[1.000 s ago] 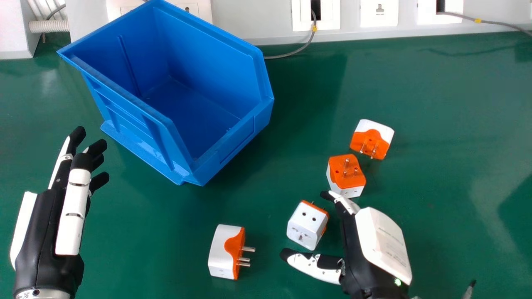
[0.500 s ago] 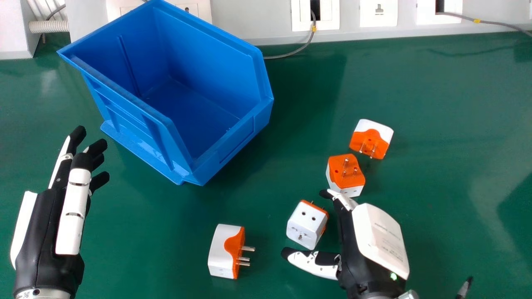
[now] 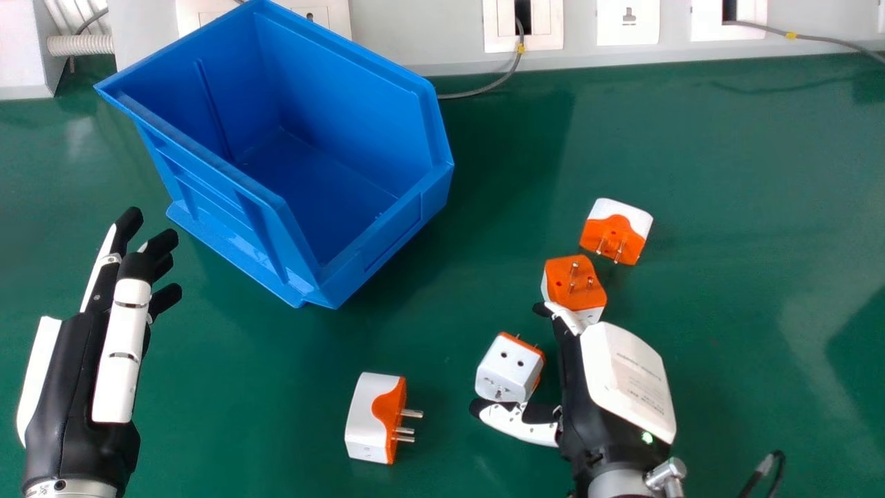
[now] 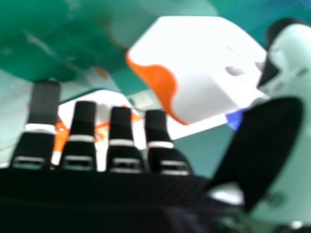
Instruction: Pick all objects and put in blue box
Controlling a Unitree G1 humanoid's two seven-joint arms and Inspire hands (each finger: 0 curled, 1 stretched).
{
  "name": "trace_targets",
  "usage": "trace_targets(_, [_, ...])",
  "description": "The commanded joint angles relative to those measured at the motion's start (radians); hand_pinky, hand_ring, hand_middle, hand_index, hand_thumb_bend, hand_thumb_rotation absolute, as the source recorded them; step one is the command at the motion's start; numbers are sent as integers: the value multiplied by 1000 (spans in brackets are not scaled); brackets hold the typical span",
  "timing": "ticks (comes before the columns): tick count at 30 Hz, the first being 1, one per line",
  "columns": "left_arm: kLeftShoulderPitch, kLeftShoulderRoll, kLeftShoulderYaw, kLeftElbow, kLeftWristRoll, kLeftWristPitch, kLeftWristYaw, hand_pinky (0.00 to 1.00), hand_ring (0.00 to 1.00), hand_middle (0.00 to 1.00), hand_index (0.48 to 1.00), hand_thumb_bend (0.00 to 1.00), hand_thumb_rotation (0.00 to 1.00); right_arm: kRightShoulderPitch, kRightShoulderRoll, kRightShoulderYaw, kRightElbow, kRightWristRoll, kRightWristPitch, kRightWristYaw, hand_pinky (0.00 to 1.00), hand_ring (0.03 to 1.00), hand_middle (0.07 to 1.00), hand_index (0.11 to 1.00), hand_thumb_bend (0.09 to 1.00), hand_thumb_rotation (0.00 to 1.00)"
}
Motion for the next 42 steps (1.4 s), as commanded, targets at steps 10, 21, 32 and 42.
trace_targets(10, [-13,6,3,-21,-6,-10,4,887,931,912,962,455,1000,-17,8,31,17,-13,53,31,721,835,869,841,582,329])
trace_targets(21, [-16,5,1,-34,-4,6,7,888,931,912,962,447,1000,-10,5,77,21,-64,88,40,718,819,860,837,578,303])
trace_targets(32, [-28,6,1,-30,-2,10,7,888,931,912,962,445,1000,3,9,103,21,-88,87,27,696,801,850,820,593,312])
trace_targets(42, [-34,1,-2,-28,-4,11,8,894,934,916,963,442,1000,-27,8,89,76,-70,63,10,680,791,838,799,614,305])
